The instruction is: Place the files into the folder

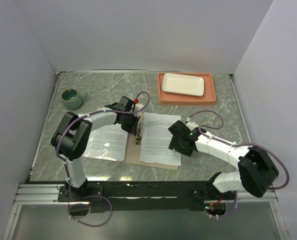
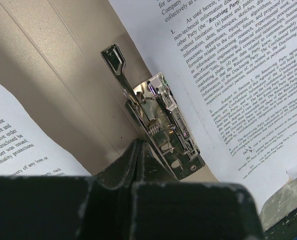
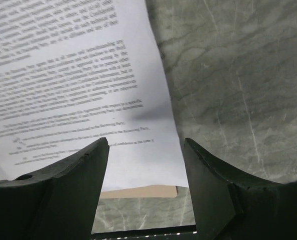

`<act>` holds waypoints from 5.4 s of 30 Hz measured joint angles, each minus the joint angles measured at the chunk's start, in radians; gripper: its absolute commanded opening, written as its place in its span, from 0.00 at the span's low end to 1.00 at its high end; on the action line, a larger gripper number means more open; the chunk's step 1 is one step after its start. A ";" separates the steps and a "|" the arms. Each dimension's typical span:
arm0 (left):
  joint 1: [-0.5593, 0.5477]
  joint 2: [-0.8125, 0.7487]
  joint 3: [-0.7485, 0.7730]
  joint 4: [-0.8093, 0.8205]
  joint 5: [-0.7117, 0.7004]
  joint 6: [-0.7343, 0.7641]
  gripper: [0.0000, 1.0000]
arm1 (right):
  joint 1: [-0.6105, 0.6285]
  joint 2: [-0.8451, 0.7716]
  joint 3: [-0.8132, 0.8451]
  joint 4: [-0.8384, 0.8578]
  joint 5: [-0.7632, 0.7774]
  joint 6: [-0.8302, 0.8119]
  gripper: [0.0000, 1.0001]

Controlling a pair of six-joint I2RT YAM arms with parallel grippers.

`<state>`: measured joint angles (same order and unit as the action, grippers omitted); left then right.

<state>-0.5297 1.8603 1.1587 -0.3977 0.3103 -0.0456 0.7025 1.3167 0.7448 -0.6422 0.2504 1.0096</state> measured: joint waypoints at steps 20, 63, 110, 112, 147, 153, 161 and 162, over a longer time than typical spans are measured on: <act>0.005 0.000 -0.001 0.001 0.010 0.000 0.01 | 0.023 -0.018 -0.119 0.029 -0.032 0.045 0.40; 0.008 0.000 -0.001 0.002 0.010 -0.003 0.01 | 0.088 -0.013 -0.050 0.116 -0.090 -0.091 0.00; 0.014 0.000 -0.003 0.003 0.016 -0.019 0.01 | 0.108 -0.074 -0.092 0.027 -0.166 -0.313 0.00; 0.014 0.000 -0.002 0.003 0.017 -0.019 0.01 | 0.108 -0.074 -0.092 0.026 -0.168 -0.321 0.00; 0.016 0.000 -0.001 0.001 0.017 -0.018 0.01 | 0.144 -0.061 0.000 -0.086 -0.173 -0.384 0.76; 0.021 0.000 -0.001 0.001 0.018 -0.018 0.01 | 0.092 -0.074 0.089 -0.106 -0.124 -0.346 0.67; 0.027 0.000 -0.001 -0.003 0.027 -0.018 0.01 | -0.169 0.219 0.327 0.014 -0.059 -0.335 0.71; 0.027 0.000 -0.001 -0.003 0.028 -0.018 0.01 | -0.190 0.266 0.355 0.029 -0.057 -0.335 0.72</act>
<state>-0.5022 1.8606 1.1576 -0.4007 0.3382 -0.0635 0.5125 1.5829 1.1000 -0.6132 0.1936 0.6746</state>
